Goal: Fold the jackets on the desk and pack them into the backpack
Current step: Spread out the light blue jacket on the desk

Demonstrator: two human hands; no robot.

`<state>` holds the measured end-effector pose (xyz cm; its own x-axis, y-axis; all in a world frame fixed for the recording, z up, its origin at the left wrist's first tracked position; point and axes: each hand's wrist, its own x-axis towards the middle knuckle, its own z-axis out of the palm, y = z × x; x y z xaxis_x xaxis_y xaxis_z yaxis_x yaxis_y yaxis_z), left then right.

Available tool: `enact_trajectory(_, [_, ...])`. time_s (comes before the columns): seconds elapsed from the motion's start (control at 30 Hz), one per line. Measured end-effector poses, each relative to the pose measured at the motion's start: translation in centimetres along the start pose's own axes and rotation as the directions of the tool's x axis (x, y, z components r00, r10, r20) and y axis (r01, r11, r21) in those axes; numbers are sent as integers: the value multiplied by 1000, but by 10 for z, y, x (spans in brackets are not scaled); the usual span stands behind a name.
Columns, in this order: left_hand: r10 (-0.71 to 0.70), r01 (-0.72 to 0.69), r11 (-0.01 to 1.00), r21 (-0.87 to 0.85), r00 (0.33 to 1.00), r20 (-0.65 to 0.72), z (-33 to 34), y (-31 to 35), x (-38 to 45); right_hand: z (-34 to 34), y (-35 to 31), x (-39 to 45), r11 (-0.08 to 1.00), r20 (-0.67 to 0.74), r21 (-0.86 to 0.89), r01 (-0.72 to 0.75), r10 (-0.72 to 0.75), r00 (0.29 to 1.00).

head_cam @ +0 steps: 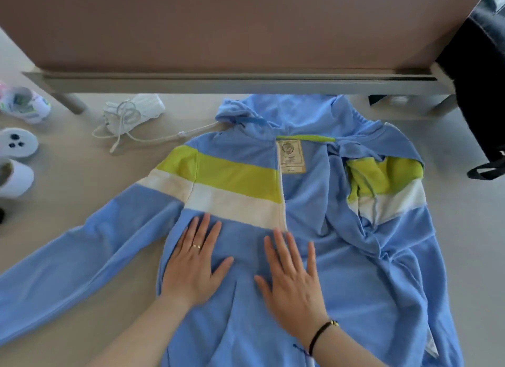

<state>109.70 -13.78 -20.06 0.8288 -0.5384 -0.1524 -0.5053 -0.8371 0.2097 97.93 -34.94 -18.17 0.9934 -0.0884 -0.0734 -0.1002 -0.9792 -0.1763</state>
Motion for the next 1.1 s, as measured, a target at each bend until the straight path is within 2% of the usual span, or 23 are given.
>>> enact_trajectory(0.1, [16,-16,1000,1,1000,17,-5,-20,15,12,-30,-38,999,45,41,-11,9,999])
enact_trajectory(0.23, [23,-22,1000,-7,995,93,-13,-29,33,16,-35,-30,993,99,76,-93,85,991])
enact_trajectory(0.33, [-19,33,995,-96,990,140,-19,-18,27,8,-32,-23,986,155,109,-127,110,982])
enact_trajectory(0.43, [-90,107,972,-209,992,90,-19,-6,-16,-2,-31,-37,953,177,209,-218,183,967])
enact_trajectory(0.57, [-293,317,887,-337,948,121,-19,0,-97,-12,-39,-77,836,113,393,-383,370,922])
enact_trajectory(0.7, [-464,490,760,-426,869,172,-26,10,-157,-21,-42,-105,729,224,483,-484,432,874])
enact_trajectory(0.83, [-526,528,670,-522,834,168,-30,23,-180,-27,-38,-107,572,378,564,-595,462,803])
enact_trajectory(0.97, [-610,603,502,-620,755,240,-40,39,-184,-40,-25,-109,430,545,640,-636,330,771])
enact_trajectory(1.03, [-622,570,450,-687,752,217,-46,44,-186,-49,-17,-113,371,495,707,-602,349,796])
enact_trajectory(1.1, [-644,525,472,-708,754,129,-51,44,-189,-55,-10,-119,322,401,783,-533,395,827])
